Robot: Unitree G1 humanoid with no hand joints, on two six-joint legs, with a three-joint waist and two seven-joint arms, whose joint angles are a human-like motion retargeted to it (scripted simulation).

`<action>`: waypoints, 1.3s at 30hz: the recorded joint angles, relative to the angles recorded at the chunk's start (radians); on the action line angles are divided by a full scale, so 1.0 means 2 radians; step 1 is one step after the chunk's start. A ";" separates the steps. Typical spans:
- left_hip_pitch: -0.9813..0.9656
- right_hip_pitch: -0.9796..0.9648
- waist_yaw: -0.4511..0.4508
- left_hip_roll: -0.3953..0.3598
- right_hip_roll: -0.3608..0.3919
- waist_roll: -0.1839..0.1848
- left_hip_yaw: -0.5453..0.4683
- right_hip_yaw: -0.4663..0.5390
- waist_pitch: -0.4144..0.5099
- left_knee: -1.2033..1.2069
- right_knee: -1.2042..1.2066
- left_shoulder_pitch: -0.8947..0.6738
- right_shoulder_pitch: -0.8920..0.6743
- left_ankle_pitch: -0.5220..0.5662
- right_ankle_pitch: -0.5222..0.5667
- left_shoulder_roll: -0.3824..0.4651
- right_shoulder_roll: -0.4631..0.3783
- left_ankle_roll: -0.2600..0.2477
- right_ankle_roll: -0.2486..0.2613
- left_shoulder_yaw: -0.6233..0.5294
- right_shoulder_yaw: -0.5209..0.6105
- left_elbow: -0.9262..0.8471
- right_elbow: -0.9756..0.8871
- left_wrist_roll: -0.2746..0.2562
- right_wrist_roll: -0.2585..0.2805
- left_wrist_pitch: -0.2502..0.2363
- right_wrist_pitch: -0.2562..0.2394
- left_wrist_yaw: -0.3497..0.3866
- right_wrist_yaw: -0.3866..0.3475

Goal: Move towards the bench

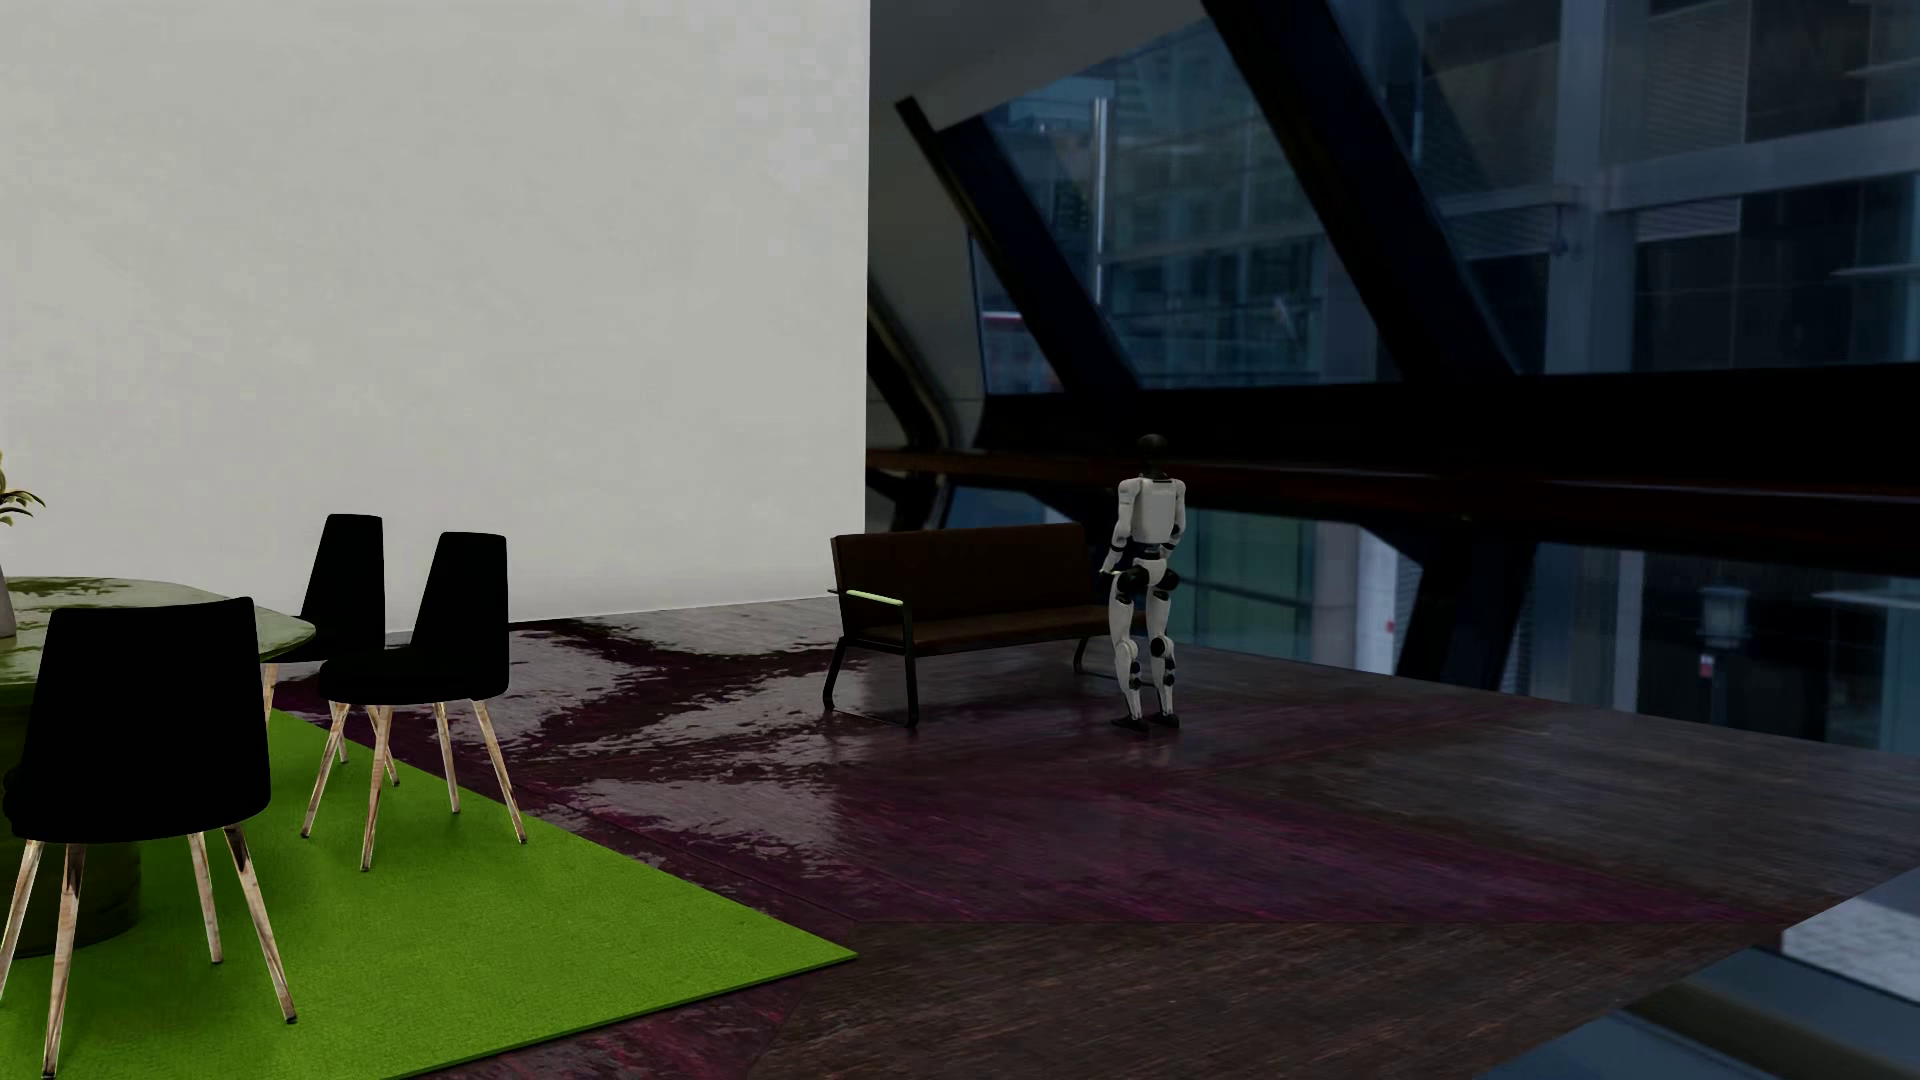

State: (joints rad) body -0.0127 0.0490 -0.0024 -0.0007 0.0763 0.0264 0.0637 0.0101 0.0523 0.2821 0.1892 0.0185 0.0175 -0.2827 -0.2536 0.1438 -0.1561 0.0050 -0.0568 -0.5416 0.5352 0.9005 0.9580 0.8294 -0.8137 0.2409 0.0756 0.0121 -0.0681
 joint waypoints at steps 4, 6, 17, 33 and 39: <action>-0.002 -0.001 0.000 0.000 0.000 0.000 0.000 0.000 0.003 0.002 0.001 0.004 0.001 0.000 0.000 0.000 -0.004 -0.001 -0.001 0.004 0.002 -0.003 0.001 -0.001 0.003 0.001 0.002 0.003 -0.002; -0.002 -0.001 0.000 0.001 0.001 -0.001 0.000 -0.001 0.004 0.003 0.001 0.006 -0.002 0.000 0.000 -0.002 -0.005 -0.001 -0.001 0.004 0.003 -0.005 0.002 -0.001 0.005 0.004 0.002 0.003 -0.003; -0.004 -0.001 0.000 0.002 0.002 -0.001 0.001 0.000 0.006 0.007 0.000 0.008 -0.009 0.001 0.000 0.000 -0.005 -0.003 -0.002 -0.006 0.008 -0.010 -0.001 -0.008 0.011 0.011 0.000 0.007 -0.004; -0.007 0.001 0.000 -0.001 -0.002 0.001 -0.003 -0.005 0.004 0.014 0.002 -0.005 -0.013 0.000 -0.003 0.003 -0.011 -0.002 -0.001 -0.016 0.019 -0.007 0.004 -0.009 0.009 0.008 0.001 0.004 -0.005; -0.006 0.004 0.002 -0.003 -0.004 0.001 -0.007 -0.009 0.005 0.017 0.001 -0.011 -0.009 -0.001 -0.005 -0.001 -0.004 0.001 0.000 -0.004 0.006 -0.005 -0.004 -0.009 0.018 0.001 0.008 0.004 -0.008</action>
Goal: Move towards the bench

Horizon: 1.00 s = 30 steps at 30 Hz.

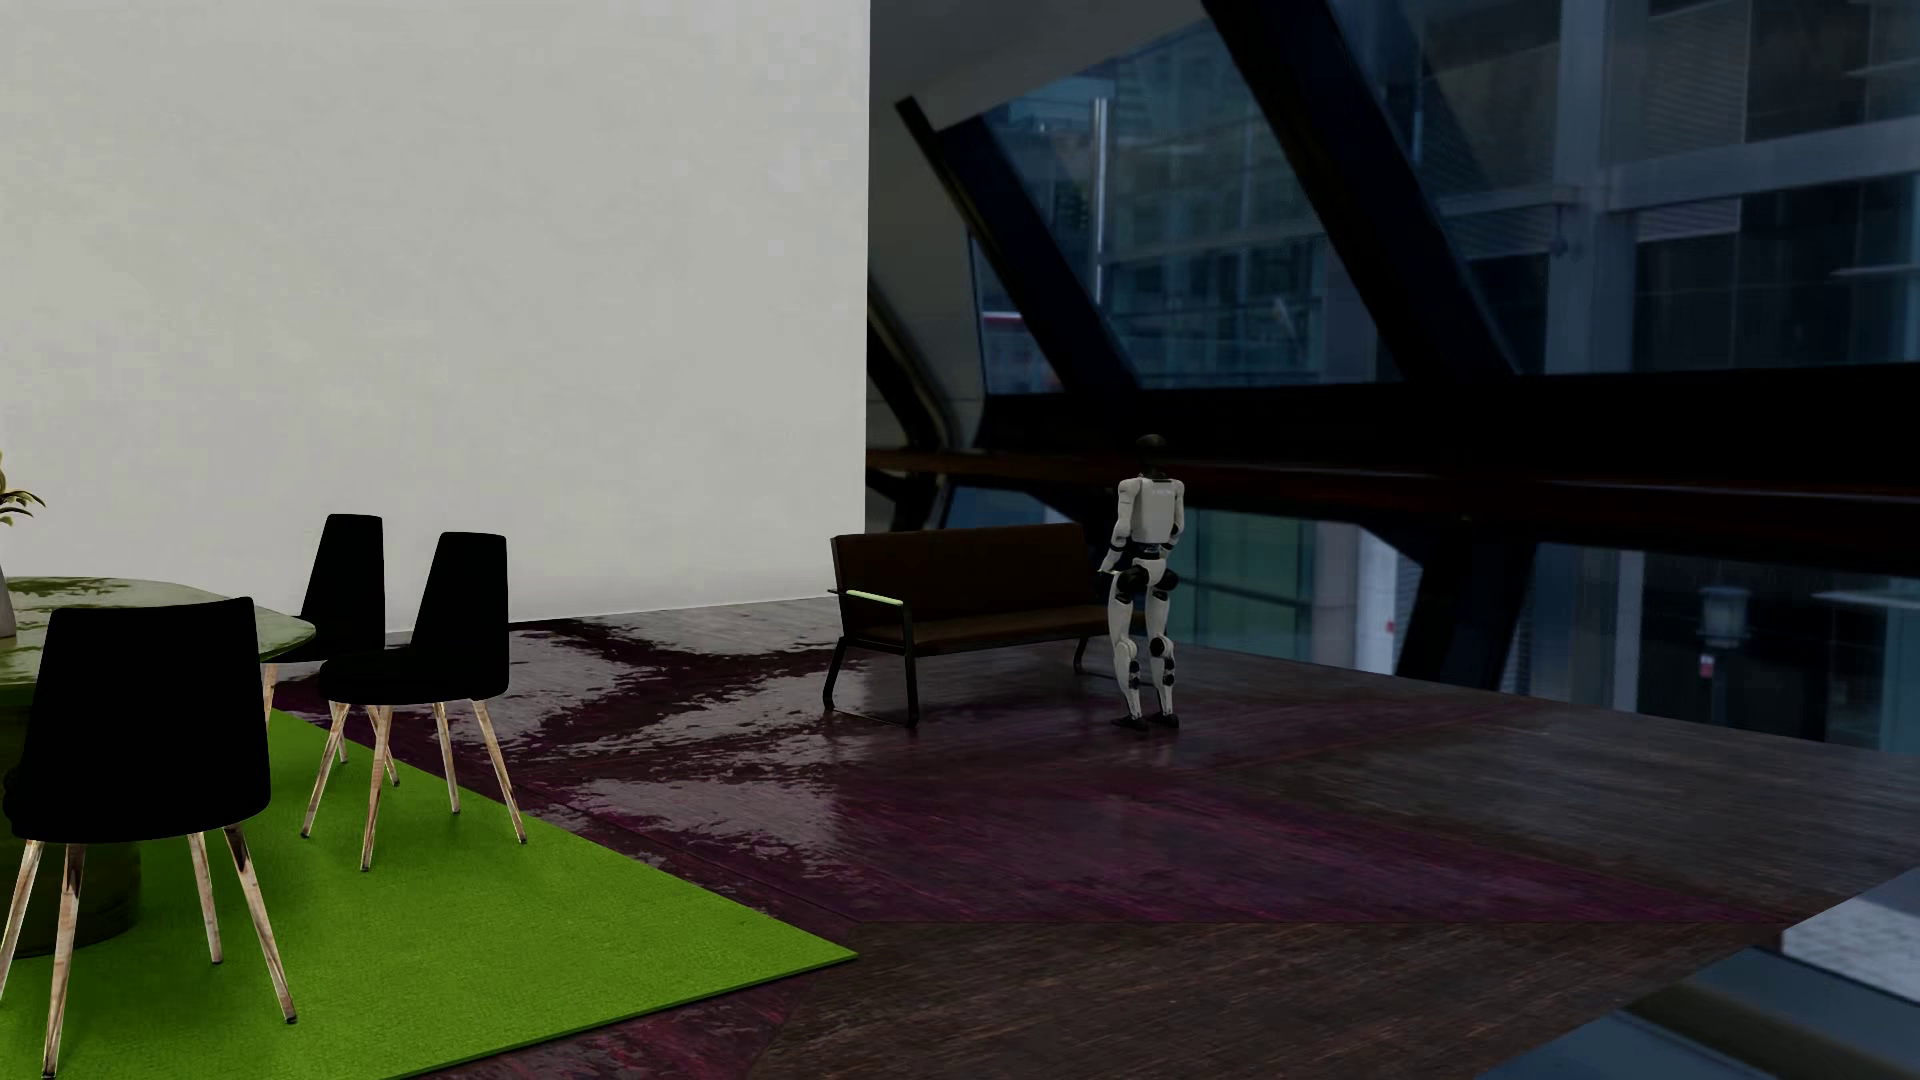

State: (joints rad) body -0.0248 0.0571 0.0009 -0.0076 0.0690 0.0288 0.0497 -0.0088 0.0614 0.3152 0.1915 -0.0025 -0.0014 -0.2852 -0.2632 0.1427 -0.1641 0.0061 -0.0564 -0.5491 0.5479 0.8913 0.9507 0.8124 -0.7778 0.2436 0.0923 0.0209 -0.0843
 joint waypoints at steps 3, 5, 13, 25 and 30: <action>0.001 0.001 0.000 -0.001 -0.001 0.000 0.000 -0.001 0.000 0.001 0.000 0.002 0.003 -0.001 -0.001 0.000 0.005 0.001 0.000 0.007 -0.005 -0.001 -0.002 0.001 0.000 -0.004 0.001 -0.006 -0.001; 0.001 0.001 0.000 -0.001 -0.001 0.000 0.000 0.000 0.001 0.002 0.001 0.004 0.004 -0.002 -0.001 0.000 0.008 0.001 0.000 0.011 -0.005 -0.003 -0.002 0.004 -0.002 -0.006 0.000 -0.007 -0.001; 0.002 0.001 0.000 0.000 0.000 0.001 0.003 0.003 0.007 0.004 0.004 -0.001 0.001 -0.004 -0.001 0.003 0.016 0.006 0.001 0.009 -0.004 0.000 -0.001 0.021 -0.007 -0.032 0.005 -0.040 0.003; 0.001 -0.005 0.001 -0.004 -0.004 0.000 0.003 0.002 0.009 -0.008 0.003 0.007 -0.001 0.000 0.001 -0.008 0.009 0.006 0.005 0.042 0.002 0.000 0.000 0.033 -0.006 -0.020 0.000 -0.022 0.002; 0.002 -0.004 0.001 -0.006 -0.005 0.001 0.000 -0.001 0.008 -0.009 0.004 0.006 -0.002 0.001 0.000 -0.001 0.007 0.008 0.006 0.032 0.008 0.002 0.002 0.038 -0.006 -0.024 -0.002 -0.026 0.005</action>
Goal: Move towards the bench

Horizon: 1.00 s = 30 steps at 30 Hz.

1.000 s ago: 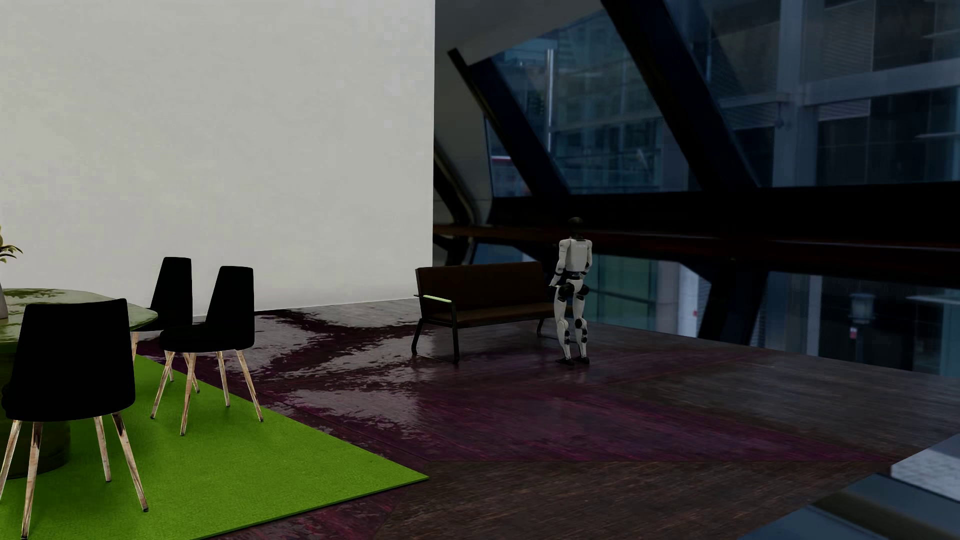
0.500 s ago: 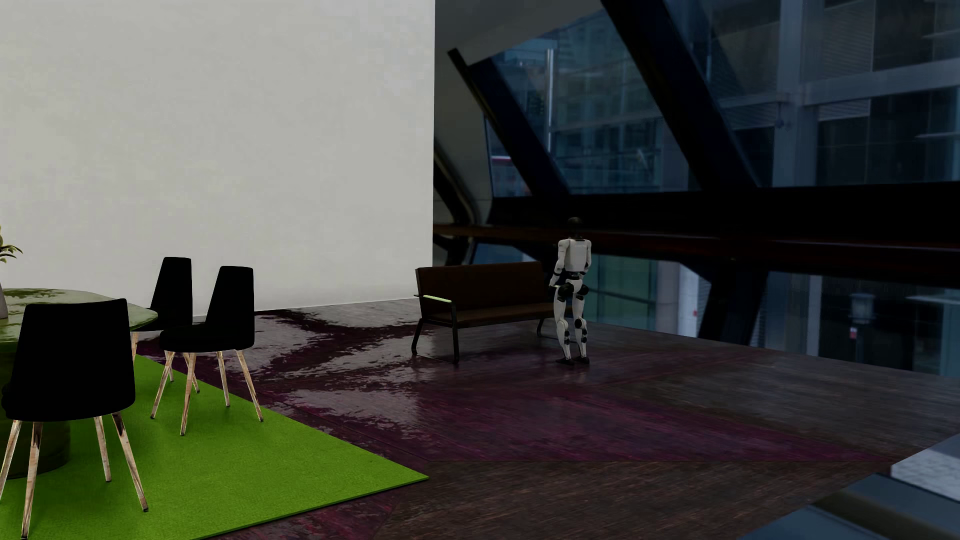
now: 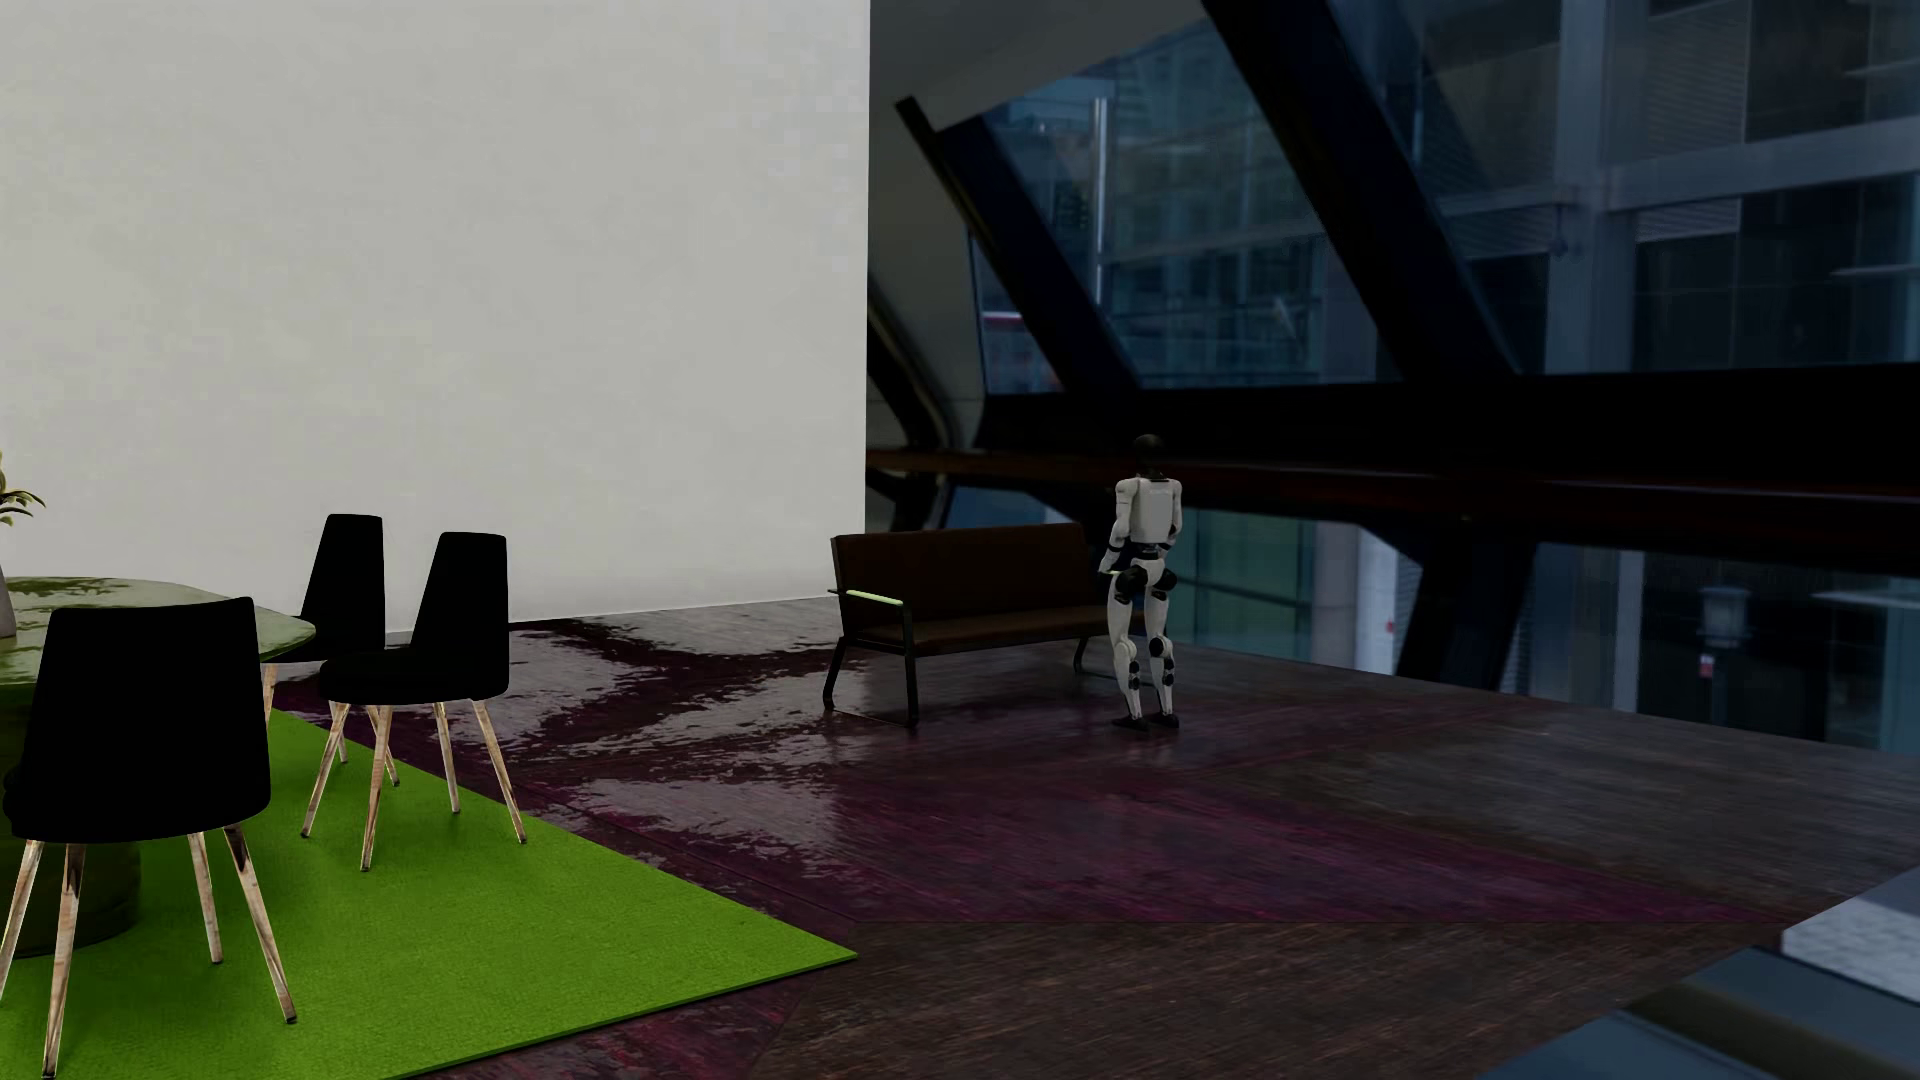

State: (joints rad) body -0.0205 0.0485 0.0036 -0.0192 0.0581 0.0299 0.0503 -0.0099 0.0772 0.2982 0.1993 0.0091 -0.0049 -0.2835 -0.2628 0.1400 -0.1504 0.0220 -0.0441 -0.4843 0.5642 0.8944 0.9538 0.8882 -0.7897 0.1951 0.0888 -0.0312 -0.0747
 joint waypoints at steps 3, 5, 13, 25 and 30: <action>0.001 0.000 0.001 -0.001 -0.001 0.000 -0.001 -0.001 0.000 -0.002 0.000 0.001 -0.002 0.002 0.000 0.000 -0.001 0.000 0.000 -0.001 0.003 0.000 0.001 0.000 0.000 0.001 -0.001 0.002 -0.001; 0.001 0.000 0.001 -0.002 -0.002 0.000 -0.002 -0.003 -0.001 -0.003 0.000 0.001 -0.003 0.003 0.000 0.000 -0.001 0.000 0.000 -0.003 0.006 0.001 0.001 0.001 0.000 0.002 -0.002 0.002 -0.001; -0.004 -0.001 0.002 -0.004 -0.004 -0.001 -0.008 -0.010 0.000 0.001 0.000 0.005 -0.004 0.004 -0.001 0.000 -0.005 -0.001 0.000 -0.001 0.014 -0.003 -0.001 -0.003 0.006 0.003 -0.003 0.007 0.001; -0.007 0.000 0.002 -0.008 -0.007 0.000 -0.018 -0.022 0.001 0.002 -0.002 0.006 -0.010 0.009 -0.002 -0.003 -0.011 -0.002 -0.002 -0.006 0.010 -0.010 0.003 -0.010 0.011 0.016 -0.002 0.010 -0.002; -0.007 0.001 0.003 -0.010 -0.008 0.000 -0.022 -0.025 0.001 0.002 -0.003 0.006 -0.006 0.010 -0.003 -0.004 -0.008 -0.003 -0.003 0.002 0.008 -0.009 0.000 -0.012 0.012 0.012 0.002 0.014 -0.001</action>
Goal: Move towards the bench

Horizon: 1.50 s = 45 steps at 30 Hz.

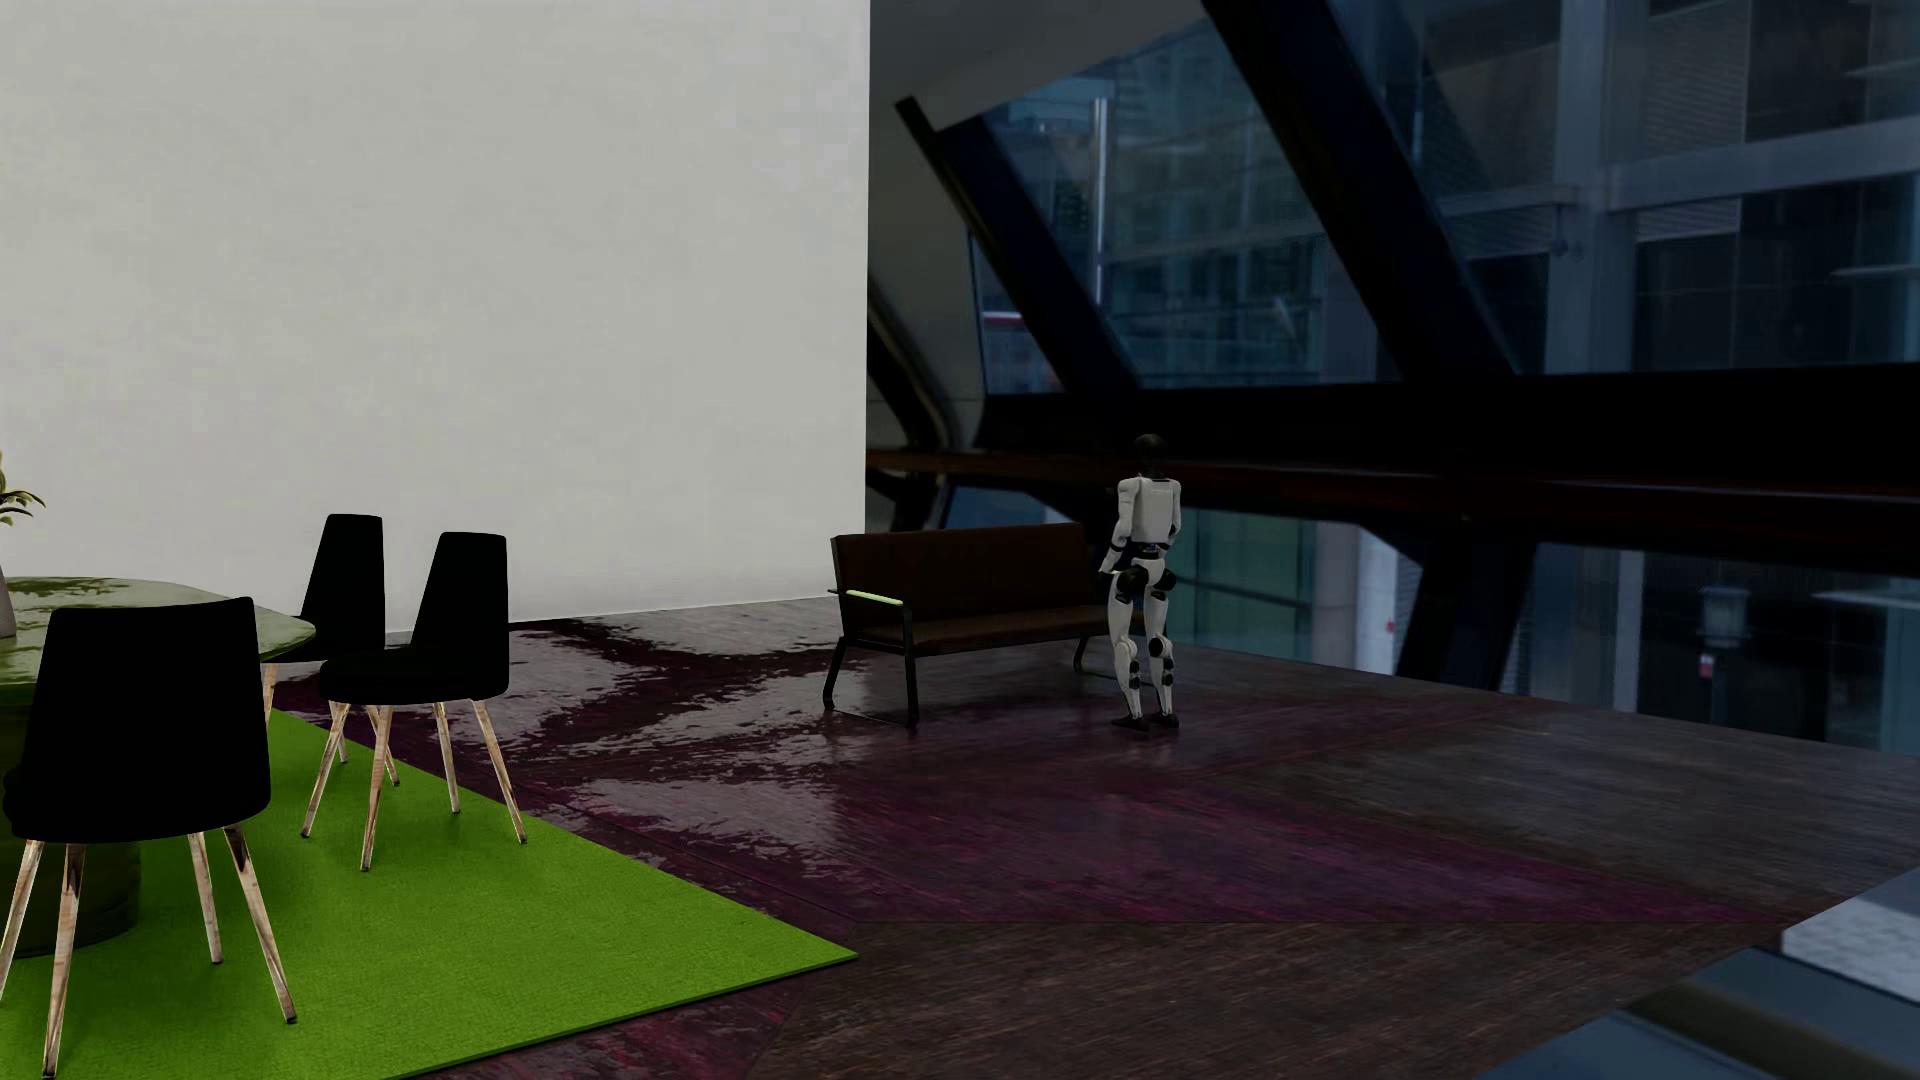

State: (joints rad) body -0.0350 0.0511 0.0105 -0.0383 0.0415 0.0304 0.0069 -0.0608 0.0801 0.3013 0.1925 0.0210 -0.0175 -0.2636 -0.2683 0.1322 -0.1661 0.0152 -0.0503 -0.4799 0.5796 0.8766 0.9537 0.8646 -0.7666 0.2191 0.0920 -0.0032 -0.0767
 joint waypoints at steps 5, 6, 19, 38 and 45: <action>-0.002 0.000 0.002 0.000 0.000 -0.001 -0.004 -0.004 0.000 0.005 0.002 0.001 0.003 -0.001 -0.002 -0.003 0.006 -0.002 -0.002 0.014 -0.001 -0.002 -0.001 0.001 0.000 0.000 0.001 0.002 0.002; -0.003 0.000 0.003 0.000 0.000 -0.001 -0.005 -0.006 0.000 0.006 0.002 0.001 0.003 -0.002 -0.003 -0.003 0.006 -0.002 -0.002 0.015 0.000 -0.002 -0.001 0.002 -0.001 -0.001 0.001 0.002 0.002; -0.005 0.003 0.006 -0.002 -0.001 0.001 -0.012 -0.014 0.005 0.014 0.005 -0.003 -0.008 -0.003 -0.005 -0.005 0.006 -0.004 -0.003 0.018 0.005 -0.003 0.000 0.008 0.000 -0.004 0.000 0.000 0.001; -0.010 0.001 0.002 -0.004 -0.003 0.001 -0.020 -0.022 0.004 0.020 0.008 -0.006 -0.002 -0.002 -0.007 -0.003 -0.005 -0.004 -0.003 0.004 0.019 0.010 0.001 0.010 0.002 -0.004 0.005 0.003 0.003; -0.011 0.002 0.003 -0.006 -0.004 0.000 -0.023 -0.026 0.004 0.021 0.007 -0.004 -0.005 -0.001 -0.006 -0.003 -0.007 -0.003 -0.003 0.006 0.022 0.008 0.000 0.007 0.006 -0.006 0.005 0.004 0.002</action>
State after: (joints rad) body -0.0567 0.0544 0.0170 -0.0505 0.0336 0.0306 -0.0400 -0.1121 0.0883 0.3430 0.2067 0.0137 -0.0279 -0.2663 -0.2806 0.1266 -0.1810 0.0085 -0.0556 -0.4688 0.6235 0.8922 0.9533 0.8790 -0.7555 0.2080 0.1013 0.0040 -0.0730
